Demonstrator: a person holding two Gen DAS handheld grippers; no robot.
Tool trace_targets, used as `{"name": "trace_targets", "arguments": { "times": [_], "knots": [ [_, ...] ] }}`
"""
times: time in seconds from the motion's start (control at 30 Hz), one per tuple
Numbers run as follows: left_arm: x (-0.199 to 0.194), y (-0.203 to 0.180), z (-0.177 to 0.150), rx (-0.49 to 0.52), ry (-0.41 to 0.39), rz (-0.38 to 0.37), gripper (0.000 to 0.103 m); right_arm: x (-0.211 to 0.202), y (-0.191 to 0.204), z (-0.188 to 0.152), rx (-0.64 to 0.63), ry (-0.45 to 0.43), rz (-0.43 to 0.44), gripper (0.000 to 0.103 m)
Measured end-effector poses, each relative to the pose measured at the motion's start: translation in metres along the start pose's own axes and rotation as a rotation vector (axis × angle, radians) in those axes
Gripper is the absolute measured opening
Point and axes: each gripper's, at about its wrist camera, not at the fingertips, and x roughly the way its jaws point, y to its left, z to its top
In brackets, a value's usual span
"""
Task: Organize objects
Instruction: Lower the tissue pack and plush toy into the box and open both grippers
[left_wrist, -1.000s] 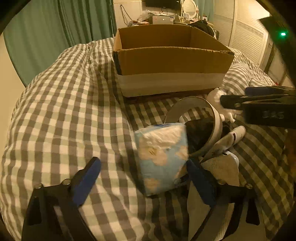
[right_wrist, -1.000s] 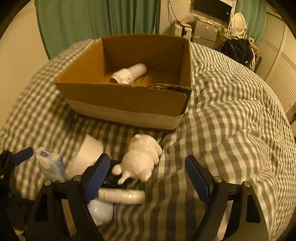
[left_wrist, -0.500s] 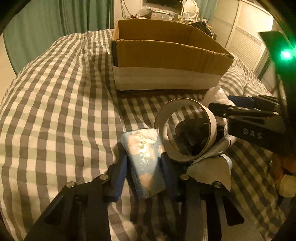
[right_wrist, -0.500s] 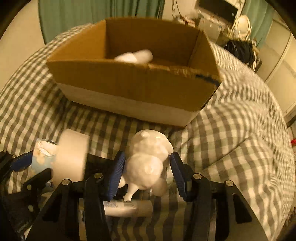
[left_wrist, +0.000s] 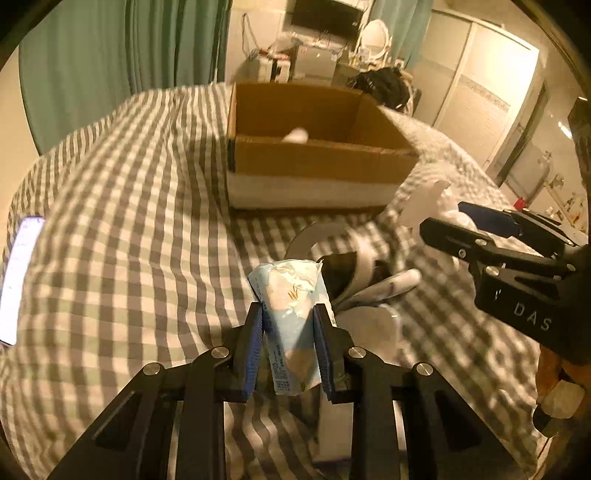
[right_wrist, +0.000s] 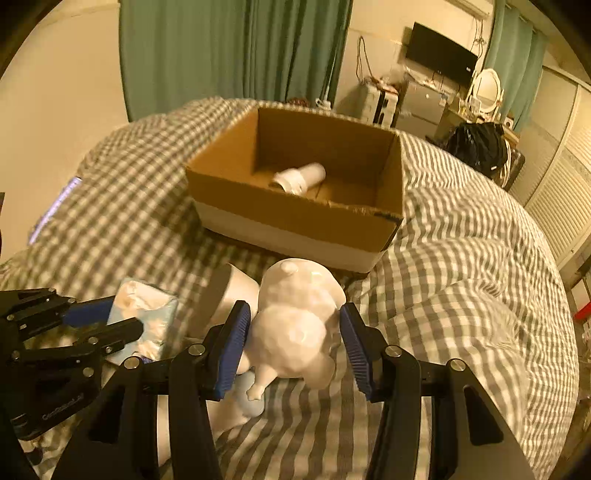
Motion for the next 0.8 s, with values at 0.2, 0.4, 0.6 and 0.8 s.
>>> {"name": "trace_targets", "arguments": {
  "times": [0.2,0.4,0.6,0.8],
  "knots": [
    [-0.029,0.001,0.020,0.006,-0.074,-0.001,0.027,-0.045,0.005,0.004,0.002,-0.067,0.001,0.050],
    [-0.050,0.001,0.053,0.031,-0.150,0.018,0.027,-0.080,0.009,0.016,-0.015,-0.135,0.012,0.050],
    [-0.050,-0.007,0.101,0.074,-0.212,0.009,0.027,-0.092,0.006,0.044,-0.029,-0.178,0.020,0.050],
    [-0.032,-0.009,0.156,0.110,-0.257,0.019,0.027,-0.087,-0.009,0.092,-0.026,-0.212,0.020,0.050]
  ]
}}
